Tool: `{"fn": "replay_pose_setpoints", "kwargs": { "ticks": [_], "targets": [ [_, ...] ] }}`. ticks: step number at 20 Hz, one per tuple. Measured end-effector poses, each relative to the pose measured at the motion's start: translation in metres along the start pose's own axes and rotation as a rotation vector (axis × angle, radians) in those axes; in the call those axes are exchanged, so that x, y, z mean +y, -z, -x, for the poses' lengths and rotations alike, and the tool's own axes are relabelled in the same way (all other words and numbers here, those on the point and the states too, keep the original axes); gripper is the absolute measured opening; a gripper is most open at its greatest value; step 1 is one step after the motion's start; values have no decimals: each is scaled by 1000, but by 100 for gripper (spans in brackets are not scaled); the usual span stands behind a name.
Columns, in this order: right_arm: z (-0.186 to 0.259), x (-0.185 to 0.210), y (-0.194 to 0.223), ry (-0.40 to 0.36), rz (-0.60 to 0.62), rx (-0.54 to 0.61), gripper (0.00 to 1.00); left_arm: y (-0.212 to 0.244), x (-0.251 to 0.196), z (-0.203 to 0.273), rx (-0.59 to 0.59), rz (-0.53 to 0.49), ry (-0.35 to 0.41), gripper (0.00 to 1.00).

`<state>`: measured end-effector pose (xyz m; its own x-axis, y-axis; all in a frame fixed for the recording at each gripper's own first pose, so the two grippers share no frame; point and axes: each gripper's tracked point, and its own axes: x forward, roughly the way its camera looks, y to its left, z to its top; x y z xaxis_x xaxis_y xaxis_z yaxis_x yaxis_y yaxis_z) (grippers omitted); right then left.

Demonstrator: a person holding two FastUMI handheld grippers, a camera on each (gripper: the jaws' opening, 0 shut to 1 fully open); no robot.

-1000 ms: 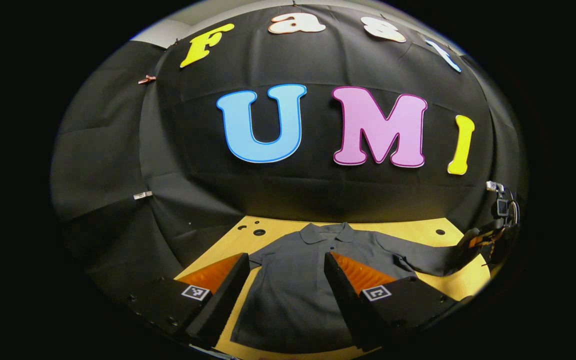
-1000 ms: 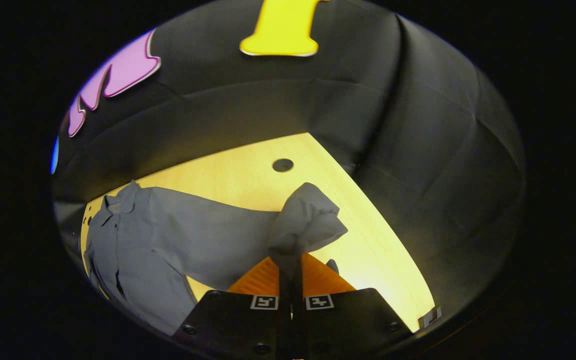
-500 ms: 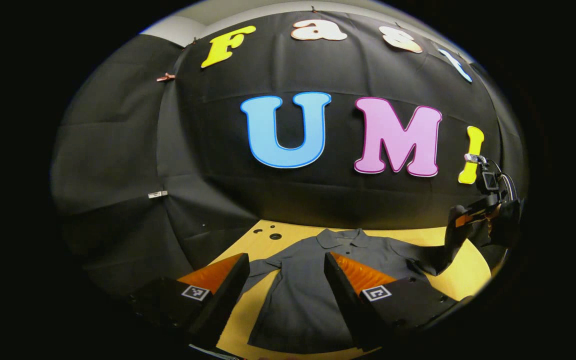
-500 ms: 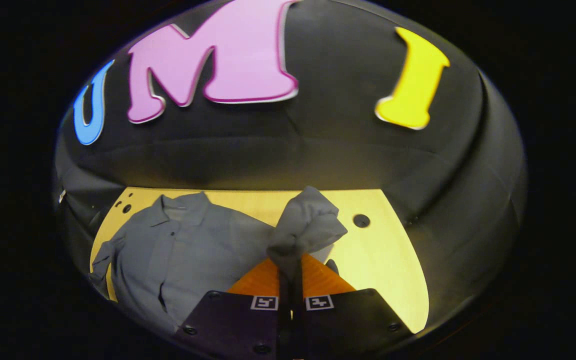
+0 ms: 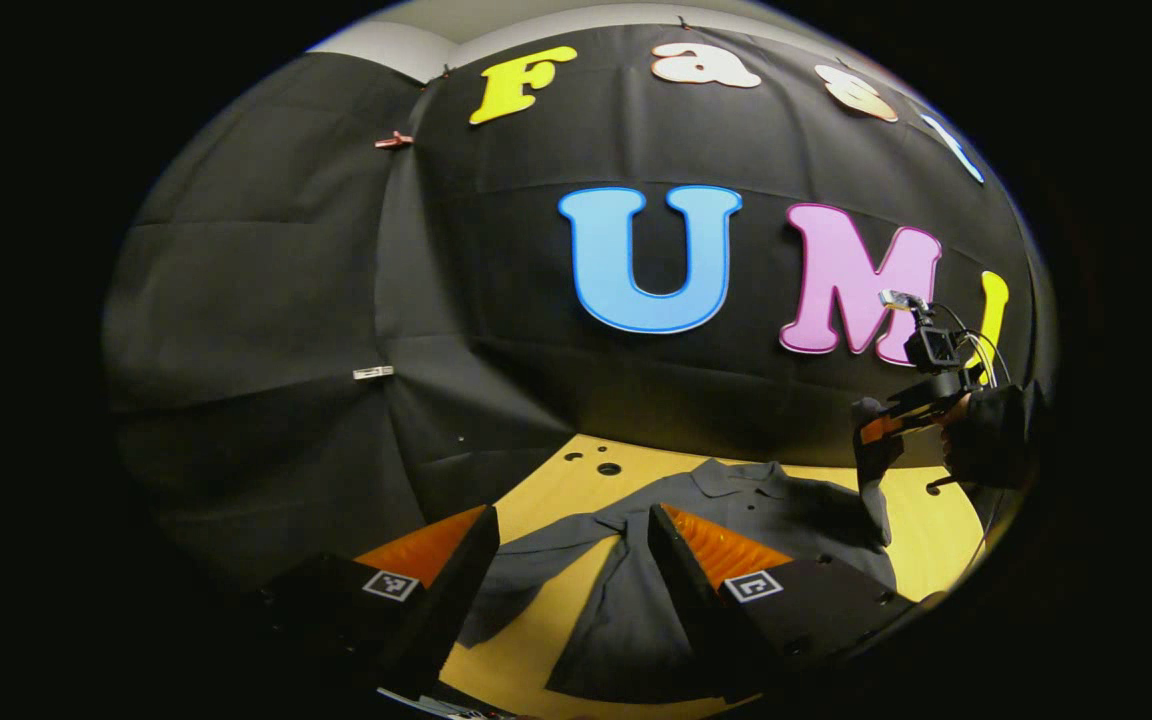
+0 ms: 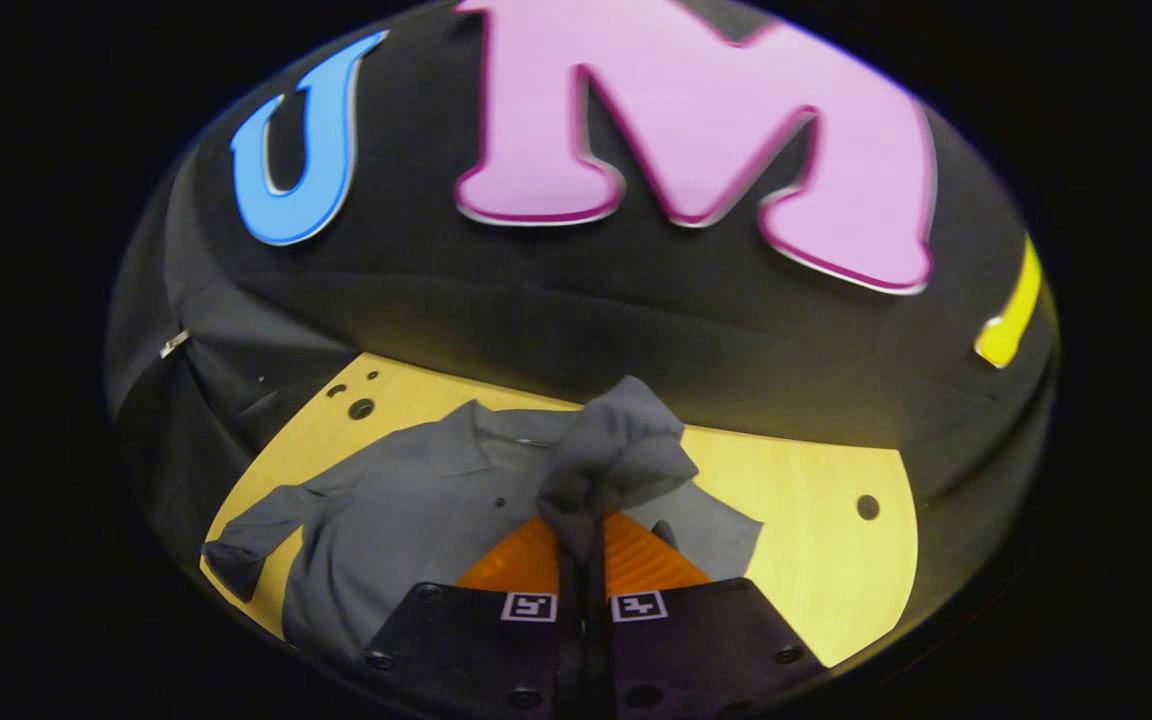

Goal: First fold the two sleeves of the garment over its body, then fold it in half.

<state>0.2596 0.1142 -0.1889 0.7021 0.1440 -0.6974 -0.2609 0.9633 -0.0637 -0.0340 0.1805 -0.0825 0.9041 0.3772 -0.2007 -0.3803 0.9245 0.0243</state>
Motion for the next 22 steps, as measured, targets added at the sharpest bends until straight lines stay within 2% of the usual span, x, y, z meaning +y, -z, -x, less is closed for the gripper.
{"fn": "replay_pose_setpoints", "kwargs": {
  "ticks": [7, 8, 9, 10, 13, 17, 18, 19, 22],
  "targets": [
    [-56, 143, 2, -134, 73, 48, 5, 16, 64, 5, 32, 39, -113, 95],
    [-62, 163, 7, -153, 87, 63, 0, 18, 72, 4, 39, 43, -127, 95],
    [-67, 181, 15, -164, 98, 87, 0, 23, 80, 4, 47, 48, -141, 95],
    [-72, 198, 23, -175, 105, 109, 5, 26, 87, 5, 56, 57, -154, 95],
    [-98, 242, 53, -189, 147, 169, 6, 36, 105, 8, 73, 76, -186, 95],
    [-110, 280, 76, -212, 162, 221, 20, 52, 126, 9, 100, 90, -221, 96],
    [-108, 286, 81, -216, 160, 228, 27, 54, 131, 8, 102, 101, -226, 96],
    [-106, 294, 82, -235, 147, 230, 39, 57, 133, 7, 103, 117, -222, 96],
    [-86, 304, 81, -280, 121, 206, 100, 75, 137, -4, 141, 172, -194, 96]
  ]
}}
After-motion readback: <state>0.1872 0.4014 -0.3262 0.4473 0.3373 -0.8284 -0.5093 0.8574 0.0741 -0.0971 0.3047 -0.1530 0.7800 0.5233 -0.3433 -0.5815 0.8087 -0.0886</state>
